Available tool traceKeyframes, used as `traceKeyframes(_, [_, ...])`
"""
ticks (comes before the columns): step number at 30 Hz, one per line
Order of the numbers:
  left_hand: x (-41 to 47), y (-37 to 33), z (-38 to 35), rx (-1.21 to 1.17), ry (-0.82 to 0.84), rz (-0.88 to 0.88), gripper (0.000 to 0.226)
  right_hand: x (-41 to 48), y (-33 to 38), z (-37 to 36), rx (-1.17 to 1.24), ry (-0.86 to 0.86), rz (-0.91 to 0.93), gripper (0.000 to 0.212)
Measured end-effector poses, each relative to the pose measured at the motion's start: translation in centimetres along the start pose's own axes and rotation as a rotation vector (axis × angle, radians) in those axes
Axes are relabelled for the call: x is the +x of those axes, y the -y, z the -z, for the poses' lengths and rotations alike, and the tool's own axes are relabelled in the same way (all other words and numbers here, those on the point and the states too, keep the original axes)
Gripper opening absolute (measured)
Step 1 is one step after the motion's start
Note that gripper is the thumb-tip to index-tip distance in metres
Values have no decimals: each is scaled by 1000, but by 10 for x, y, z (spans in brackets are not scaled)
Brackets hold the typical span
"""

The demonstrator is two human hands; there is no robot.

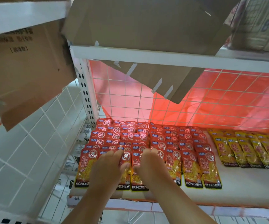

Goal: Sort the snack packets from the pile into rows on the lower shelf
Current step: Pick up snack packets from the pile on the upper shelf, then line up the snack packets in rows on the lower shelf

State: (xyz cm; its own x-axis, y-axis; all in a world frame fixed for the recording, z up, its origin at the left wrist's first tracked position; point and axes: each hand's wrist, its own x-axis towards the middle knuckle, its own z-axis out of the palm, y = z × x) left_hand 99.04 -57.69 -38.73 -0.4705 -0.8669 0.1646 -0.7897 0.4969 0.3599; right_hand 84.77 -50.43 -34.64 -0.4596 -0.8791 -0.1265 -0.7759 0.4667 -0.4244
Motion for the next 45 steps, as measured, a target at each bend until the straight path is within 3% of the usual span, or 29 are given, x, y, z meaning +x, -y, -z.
traceKeyframes(9, [1, -1, 6, -2, -57, -29, 45, 0, -7, 4, 58, -2, 25, 56])
traceKeyframes(15, [19, -13, 35, -134, -155, -55, 50, 9, -15, 50, 61, -68, 37, 33])
traceKeyframes(22, [54, -74, 97, -371, -248, -224, 32, 8, -25, 151, 225, -326, 175, 22])
traceKeyframes(32, [48, -232, 193, -592, -296, -703, 30, -83, -80, 309, 357, -758, 398, 16])
traceKeyframes(45, [-44, -528, 251, -715, -287, -1152, 35, -287, -246, 486, 156, -1072, 257, 16])
